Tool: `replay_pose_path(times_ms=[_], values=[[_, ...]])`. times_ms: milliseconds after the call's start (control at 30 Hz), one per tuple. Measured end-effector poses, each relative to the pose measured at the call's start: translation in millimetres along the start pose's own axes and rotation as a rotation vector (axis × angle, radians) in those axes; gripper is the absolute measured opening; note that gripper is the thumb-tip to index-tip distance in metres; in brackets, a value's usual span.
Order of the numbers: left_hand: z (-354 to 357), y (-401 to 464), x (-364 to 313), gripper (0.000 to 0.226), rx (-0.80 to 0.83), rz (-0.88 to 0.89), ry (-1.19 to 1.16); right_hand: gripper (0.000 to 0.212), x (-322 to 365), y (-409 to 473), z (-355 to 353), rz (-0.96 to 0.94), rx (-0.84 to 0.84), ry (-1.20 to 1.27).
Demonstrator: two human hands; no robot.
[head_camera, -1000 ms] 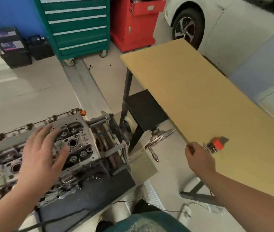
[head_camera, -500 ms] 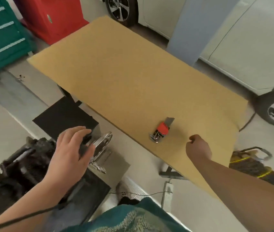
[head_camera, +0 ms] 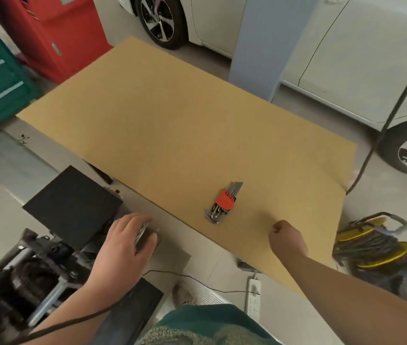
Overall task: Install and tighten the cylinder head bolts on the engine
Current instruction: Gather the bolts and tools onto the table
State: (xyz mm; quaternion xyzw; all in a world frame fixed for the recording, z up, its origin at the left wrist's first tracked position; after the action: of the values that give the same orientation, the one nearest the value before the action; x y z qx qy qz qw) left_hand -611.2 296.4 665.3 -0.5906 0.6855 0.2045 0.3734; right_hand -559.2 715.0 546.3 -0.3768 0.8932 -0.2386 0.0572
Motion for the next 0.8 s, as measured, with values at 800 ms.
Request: replay_pose_path(times_ms=[800], values=[[-29.7, -80.0, 40.6, 0.032, -0.182, -0.134, -0.039, 0.037, 98.5, -14.7, 5.1, -0.248, -0.007, -0.089]])
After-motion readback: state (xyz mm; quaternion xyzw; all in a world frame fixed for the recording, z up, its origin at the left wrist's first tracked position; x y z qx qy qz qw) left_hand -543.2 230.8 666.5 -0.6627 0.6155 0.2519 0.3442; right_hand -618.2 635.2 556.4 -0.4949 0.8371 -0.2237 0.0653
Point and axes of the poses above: each hand's wrist, its own y-axis towards the middle knuckle, its own z-axis out of the palm, x = y × z, the point moved 4 cm from there along y, towards the middle knuckle, and after that the axes turned 10 degrees about -y, right-handed, at the moved point
